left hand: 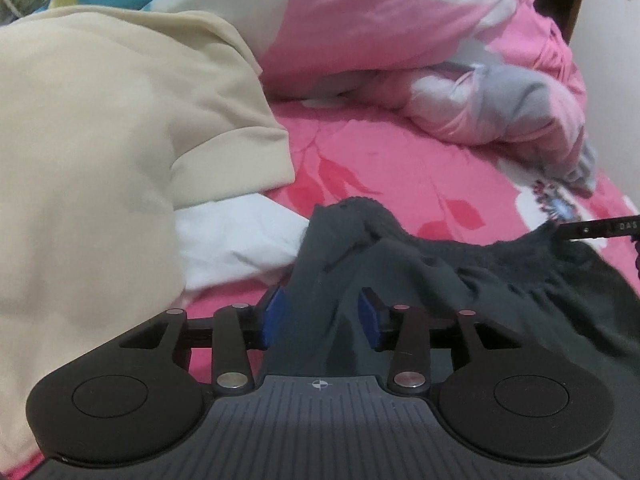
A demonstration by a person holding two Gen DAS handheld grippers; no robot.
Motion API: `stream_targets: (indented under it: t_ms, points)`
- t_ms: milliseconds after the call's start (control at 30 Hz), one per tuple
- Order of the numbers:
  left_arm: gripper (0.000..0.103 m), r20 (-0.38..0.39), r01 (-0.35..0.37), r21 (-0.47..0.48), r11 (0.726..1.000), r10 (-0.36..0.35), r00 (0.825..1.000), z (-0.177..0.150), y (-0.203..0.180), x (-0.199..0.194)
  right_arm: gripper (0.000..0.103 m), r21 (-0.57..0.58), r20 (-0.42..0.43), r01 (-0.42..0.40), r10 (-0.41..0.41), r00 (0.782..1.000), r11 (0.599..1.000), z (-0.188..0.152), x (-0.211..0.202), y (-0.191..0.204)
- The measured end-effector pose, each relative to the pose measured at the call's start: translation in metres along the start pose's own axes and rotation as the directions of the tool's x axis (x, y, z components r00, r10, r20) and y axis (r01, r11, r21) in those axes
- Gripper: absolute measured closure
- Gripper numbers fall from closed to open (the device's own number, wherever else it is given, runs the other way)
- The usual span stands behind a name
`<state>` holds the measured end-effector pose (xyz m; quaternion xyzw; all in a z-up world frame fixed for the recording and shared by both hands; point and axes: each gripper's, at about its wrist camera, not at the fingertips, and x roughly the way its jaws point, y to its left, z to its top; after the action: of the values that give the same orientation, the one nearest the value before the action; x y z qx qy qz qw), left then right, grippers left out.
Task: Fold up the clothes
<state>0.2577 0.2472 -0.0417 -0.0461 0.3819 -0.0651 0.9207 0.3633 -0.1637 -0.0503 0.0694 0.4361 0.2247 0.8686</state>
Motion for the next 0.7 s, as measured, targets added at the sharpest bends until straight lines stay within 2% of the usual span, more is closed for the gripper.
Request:
stream_targets:
  t_ms: [67,100,133,167,200,233,300,433,567,700]
  points:
    - [0.063,-0.012,-0.001,0.012,1.0,0.001,1.0,-0.001,0.0,0.009,0.052,0.002,-0.024,-0.038,0.038,0.999,0.999,-0.002,0.009,-0.001]
    - [0.066,-0.018,-0.002,0.019,1.0,0.003,1.0,-0.002,-0.001,0.013,0.059,-0.009,-0.028,-0.048,0.048,0.998,0.999,-0.004,0.011,0.001]
    - [0.076,-0.024,-0.008,0.028,1.0,0.009,1.0,-0.003,-0.001,0.017,0.065,-0.034,-0.027,-0.028,0.027,0.999,0.999,-0.006,0.013,0.005]
    - [0.081,-0.032,-0.018,0.04,0.999,0.019,0.999,-0.005,-0.002,0.022,0.078,-0.055,-0.024,-0.008,0.007,1.0,0.998,-0.008,0.014,0.007]
    - [0.09,-0.034,-0.027,0.052,0.998,0.029,0.999,-0.007,-0.003,0.025,0.084,-0.068,-0.007,0.001,-0.001,1.0,0.998,-0.01,0.012,0.009]
    - [0.097,-0.025,-0.033,0.065,0.997,0.035,0.999,-0.009,-0.004,0.026,0.086,-0.081,0.015,0.012,-0.011,1.0,0.997,-0.011,0.01,0.012]
    - [0.103,0.0,-0.035,0.09,0.995,0.035,0.999,-0.01,-0.006,0.024,0.088,-0.104,0.086,0.049,-0.04,0.996,0.993,-0.007,-0.001,0.016]
    - [0.103,0.065,-0.026,0.109,0.994,0.019,0.998,-0.003,-0.011,0.011,0.089,-0.124,0.199,0.104,-0.078,0.977,0.987,0.005,-0.021,0.019]
    - [0.103,0.085,-0.071,0.135,0.988,0.06,0.995,0.001,-0.014,0.018,0.089,-0.117,0.217,0.131,-0.104,0.971,0.984,0.013,-0.008,0.01]
    - [0.1,0.057,-0.098,0.152,0.984,0.09,0.994,-0.007,-0.012,0.035,0.084,-0.06,0.173,0.163,-0.151,0.973,0.985,0.004,0.029,-0.009]
